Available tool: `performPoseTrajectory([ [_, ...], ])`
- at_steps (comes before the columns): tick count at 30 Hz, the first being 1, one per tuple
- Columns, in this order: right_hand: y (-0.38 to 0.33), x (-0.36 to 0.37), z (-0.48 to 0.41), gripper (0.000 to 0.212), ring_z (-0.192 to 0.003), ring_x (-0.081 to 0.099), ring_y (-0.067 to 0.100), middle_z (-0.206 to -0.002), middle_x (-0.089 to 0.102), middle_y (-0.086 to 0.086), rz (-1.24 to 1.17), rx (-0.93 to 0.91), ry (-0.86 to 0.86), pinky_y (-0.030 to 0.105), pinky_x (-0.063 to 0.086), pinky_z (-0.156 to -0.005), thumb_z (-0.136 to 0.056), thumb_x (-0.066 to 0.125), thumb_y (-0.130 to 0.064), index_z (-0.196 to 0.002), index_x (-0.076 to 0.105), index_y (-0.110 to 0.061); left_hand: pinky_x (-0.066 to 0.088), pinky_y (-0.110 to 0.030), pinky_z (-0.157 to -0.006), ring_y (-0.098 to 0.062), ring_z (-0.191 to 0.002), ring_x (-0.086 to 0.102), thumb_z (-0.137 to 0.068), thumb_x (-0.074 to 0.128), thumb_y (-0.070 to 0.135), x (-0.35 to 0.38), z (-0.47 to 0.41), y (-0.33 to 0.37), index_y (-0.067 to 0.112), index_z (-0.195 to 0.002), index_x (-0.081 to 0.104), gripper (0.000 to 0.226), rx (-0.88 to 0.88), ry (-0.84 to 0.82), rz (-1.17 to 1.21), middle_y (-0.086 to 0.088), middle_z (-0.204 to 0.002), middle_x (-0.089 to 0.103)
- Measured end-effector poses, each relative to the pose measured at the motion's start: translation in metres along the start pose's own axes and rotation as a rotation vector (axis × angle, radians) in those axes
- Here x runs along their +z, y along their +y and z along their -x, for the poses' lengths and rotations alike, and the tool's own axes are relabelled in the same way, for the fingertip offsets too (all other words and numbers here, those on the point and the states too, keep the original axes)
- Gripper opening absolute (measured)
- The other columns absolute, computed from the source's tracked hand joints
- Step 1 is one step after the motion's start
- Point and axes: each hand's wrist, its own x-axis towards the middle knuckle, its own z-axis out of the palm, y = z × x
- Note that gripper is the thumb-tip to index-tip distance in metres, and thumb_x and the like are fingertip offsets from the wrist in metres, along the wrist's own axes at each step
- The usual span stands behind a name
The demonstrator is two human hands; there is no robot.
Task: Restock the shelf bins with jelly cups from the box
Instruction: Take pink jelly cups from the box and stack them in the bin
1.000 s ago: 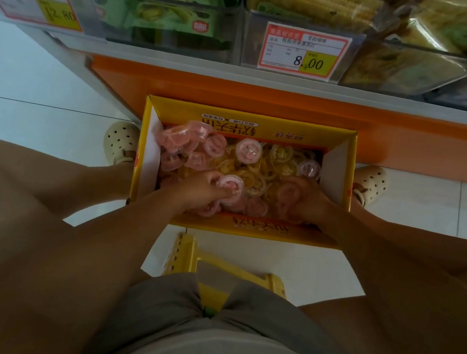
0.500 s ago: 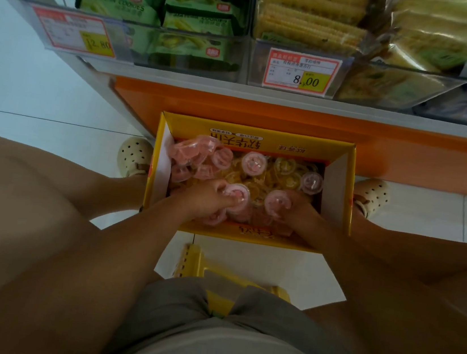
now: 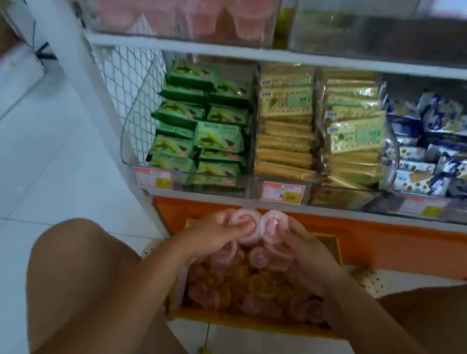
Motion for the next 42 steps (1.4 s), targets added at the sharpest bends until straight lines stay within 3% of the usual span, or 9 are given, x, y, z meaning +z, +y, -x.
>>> performPoseTrajectory([
  [3,-0.05,0.021,0.017,0.031,-0.084,0.067,0.015,-0.098,0.071,-0.001,0.184,-0.183,0.11,0.031,0.049,-0.069,-0.089,0.062,-0.046,-0.114,0.065,-0.027,0.044,-0.02,-0.062,0.004,-0.063,0.06,-0.086,0.057,0.058,-0.025,0.027,0.05,0.035,-0.119,0.062,0.041,0.144,0.006,-0.025,0.016,-0.076,0.064],
  [8,-0.137,0.051,0.055,0.016,-0.071,0.067,0.011,-0.087,0.072,-0.002,0.259,-0.403,0.194,0.026,0.053,-0.06,-0.089,0.064,-0.023,-0.105,0.062,-0.019,0.052,-0.022,-0.061,-0.011,-0.068,0.071,-0.088,0.058,0.044,-0.062,0.08,0.132,0.036,-0.105,0.062,0.019,0.382,0.153,0.062,0.012,-0.083,0.072],
  [11,-0.187,0.073,0.074,0.013,-0.063,0.061,0.008,-0.076,0.071,-0.001,0.27,-0.602,0.151,0.017,0.048,-0.053,-0.088,0.062,-0.01,-0.101,0.062,-0.007,0.05,-0.021,-0.057,-0.014,-0.066,0.072,-0.08,0.054,0.053,-0.088,0.111,0.18,0.038,-0.108,0.06,0.032,0.494,0.215,0.013,0.012,-0.074,0.072],
  [14,-0.239,0.095,0.085,0.013,-0.057,0.055,0.004,-0.072,0.069,-0.004,0.341,-0.809,0.146,0.013,0.045,-0.051,-0.085,0.063,-0.004,-0.096,0.066,-0.01,0.057,-0.033,-0.07,-0.016,-0.062,0.07,-0.075,0.053,0.059,-0.12,0.132,0.215,0.041,-0.118,0.055,0.046,0.556,0.323,-0.052,0.006,-0.057,0.067],
  [19,-0.336,0.126,0.071,0.024,-0.064,0.059,0.008,-0.083,0.069,-0.007,0.705,-1.068,0.106,0.019,0.048,-0.059,-0.084,0.068,-0.008,-0.093,0.069,-0.029,0.052,-0.033,-0.058,-0.032,-0.064,0.069,-0.071,0.055,0.067,-0.189,0.142,0.234,0.045,-0.113,0.055,0.047,0.611,0.602,-0.083,-0.015,-0.075,0.07],
  [25,-0.435,0.175,-0.036,0.015,-0.071,0.06,0.008,-0.084,0.061,-0.011,1.289,-0.909,0.198,0.026,0.049,-0.064,-0.091,0.064,-0.031,-0.103,0.061,-0.026,0.055,-0.035,-0.066,-0.008,-0.064,0.07,-0.071,0.05,0.068,-0.249,0.141,0.218,0.049,-0.101,0.056,0.036,0.55,0.732,-0.176,0.016,-0.081,0.071],
  [31,-0.467,0.228,-0.14,0.037,-0.073,0.062,0.019,-0.11,0.066,0.021,1.487,-0.667,0.173,0.03,0.051,-0.063,-0.096,0.055,-0.027,-0.118,0.059,0.002,0.051,-0.027,-0.071,0.003,-0.07,0.066,-0.072,0.046,0.07,-0.271,0.133,0.211,0.05,-0.101,0.054,0.036,0.488,0.719,-0.277,0.028,-0.083,0.067],
  [37,-0.471,0.247,-0.177,0.033,-0.097,0.069,0.029,-0.119,0.066,0.01,1.594,-0.472,-0.002,0.04,0.056,-0.086,-0.097,0.055,-0.031,-0.121,0.064,-0.012,0.056,-0.034,-0.072,0.001,-0.068,0.066,-0.085,0.052,0.062,-0.279,0.129,0.208,0.054,-0.099,0.049,0.016,0.438,0.698,-0.356,0.028,-0.081,0.066],
  [42,-0.472,0.24,-0.19,0.036,-0.106,0.062,0.021,-0.143,0.049,0.003,1.613,-0.506,-0.053,0.038,0.052,-0.093,-0.098,0.051,-0.021,-0.134,0.055,-0.02,0.055,-0.028,-0.07,0.005,-0.07,0.065,-0.074,0.04,0.074,-0.277,0.131,0.209,0.055,-0.099,0.047,0.032,0.423,0.687,-0.374,0.034,-0.083,0.064],
])
